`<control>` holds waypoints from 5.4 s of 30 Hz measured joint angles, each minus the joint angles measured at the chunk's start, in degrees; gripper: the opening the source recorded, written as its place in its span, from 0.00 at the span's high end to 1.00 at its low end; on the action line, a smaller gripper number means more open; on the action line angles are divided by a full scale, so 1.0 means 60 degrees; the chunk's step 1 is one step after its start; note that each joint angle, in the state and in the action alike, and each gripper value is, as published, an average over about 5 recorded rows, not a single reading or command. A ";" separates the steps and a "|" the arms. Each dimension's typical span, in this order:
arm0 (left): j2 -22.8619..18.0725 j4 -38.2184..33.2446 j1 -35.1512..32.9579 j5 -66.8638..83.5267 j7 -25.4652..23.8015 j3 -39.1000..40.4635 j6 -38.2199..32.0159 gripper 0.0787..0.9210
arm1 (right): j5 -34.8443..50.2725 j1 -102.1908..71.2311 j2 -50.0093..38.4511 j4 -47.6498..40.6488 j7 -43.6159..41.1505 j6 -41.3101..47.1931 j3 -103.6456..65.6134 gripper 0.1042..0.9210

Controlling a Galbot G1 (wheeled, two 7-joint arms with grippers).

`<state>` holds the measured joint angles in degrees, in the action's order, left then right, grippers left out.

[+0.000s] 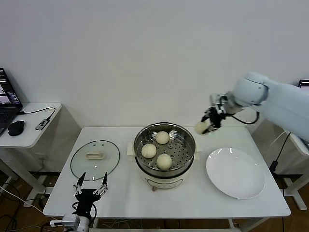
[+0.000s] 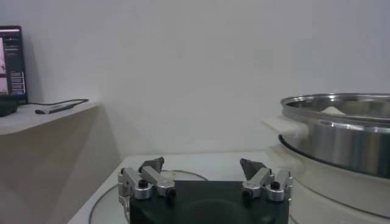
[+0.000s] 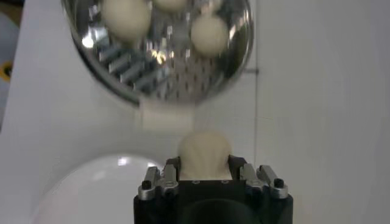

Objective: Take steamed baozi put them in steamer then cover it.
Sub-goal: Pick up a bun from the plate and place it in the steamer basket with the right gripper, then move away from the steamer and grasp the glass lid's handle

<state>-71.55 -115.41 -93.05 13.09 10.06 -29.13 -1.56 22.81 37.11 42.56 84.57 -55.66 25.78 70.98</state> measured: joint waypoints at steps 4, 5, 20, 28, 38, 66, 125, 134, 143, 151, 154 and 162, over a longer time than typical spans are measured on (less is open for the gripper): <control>-0.0014 -0.0033 -0.0018 0.0003 0.0001 -0.0068 0.0001 0.12 | 0.0487 -0.0042 0.0623 -0.0048 0.0359 0.0469 0.0148 0.50; -0.0018 -0.0042 -0.0026 0.0004 0.0001 -0.0081 0.0002 0.12 | 0.0570 -0.0090 0.0766 -0.0076 0.0437 0.0573 0.0168 0.50; -0.0068 -0.0050 -0.0017 0.0011 0.0000 -0.0130 0.0007 0.12 | 0.0475 -0.1467 0.1926 -0.0722 0.0967 0.1339 0.0139 0.50; -0.0094 -0.0051 -0.0027 0.0007 -0.0001 -0.0117 0.0001 0.12 | 0.0181 -0.1995 0.2143 -0.0998 0.1112 0.1423 -0.0038 0.49; -0.0139 -0.0046 -0.0042 0.0000 0.0014 -0.0122 -0.0001 0.12 | 0.0163 -0.2104 0.2016 -0.0902 0.1145 0.1516 -0.0365 0.19; -0.0196 0.0115 0.0020 -0.0164 0.0038 0.0076 -0.0068 0.12 | 0.1346 -0.8340 -0.0965 0.2070 0.6575 -0.2203 -0.7077 0.12; 0.1644 0.7624 0.5752 -1.2275 0.0592 0.0846 -0.0918 0.12 | -0.3191 -2.1942 0.7668 0.4790 0.7982 -0.5651 -2.3130 0.12; 0.1535 0.8550 0.6667 -1.2784 0.0501 0.1010 -0.0971 0.12 | -0.3271 -2.1954 0.7708 0.4597 0.7974 -0.5636 -2.3235 0.12; 0.1477 0.9073 0.7089 -1.3008 0.0446 0.1104 -0.1043 0.12 | -0.3364 -2.1963 0.7734 0.4467 0.7944 -0.5637 -2.3230 0.12; 0.1383 0.9354 0.7424 -1.3124 0.0448 0.1233 -0.1089 0.12 | -0.3475 -2.1984 0.7798 0.4400 0.7936 -0.5679 -2.3160 0.12; 0.1340 0.9443 0.7540 -1.3160 0.0435 0.1295 -0.1094 0.12 | -0.3513 -2.2002 0.7816 0.4392 0.7921 -0.5690 -2.3145 0.12; 0.1186 0.9766 0.7834 -1.3328 0.0448 0.1383 -0.1152 0.12 | -0.3577 -2.2037 0.7832 0.4383 0.7890 -0.5711 -2.3238 0.12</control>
<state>-64.43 -56.81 -46.05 -66.87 12.75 -20.83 -8.47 1.35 -95.11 89.55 110.87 -8.32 -8.49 -68.45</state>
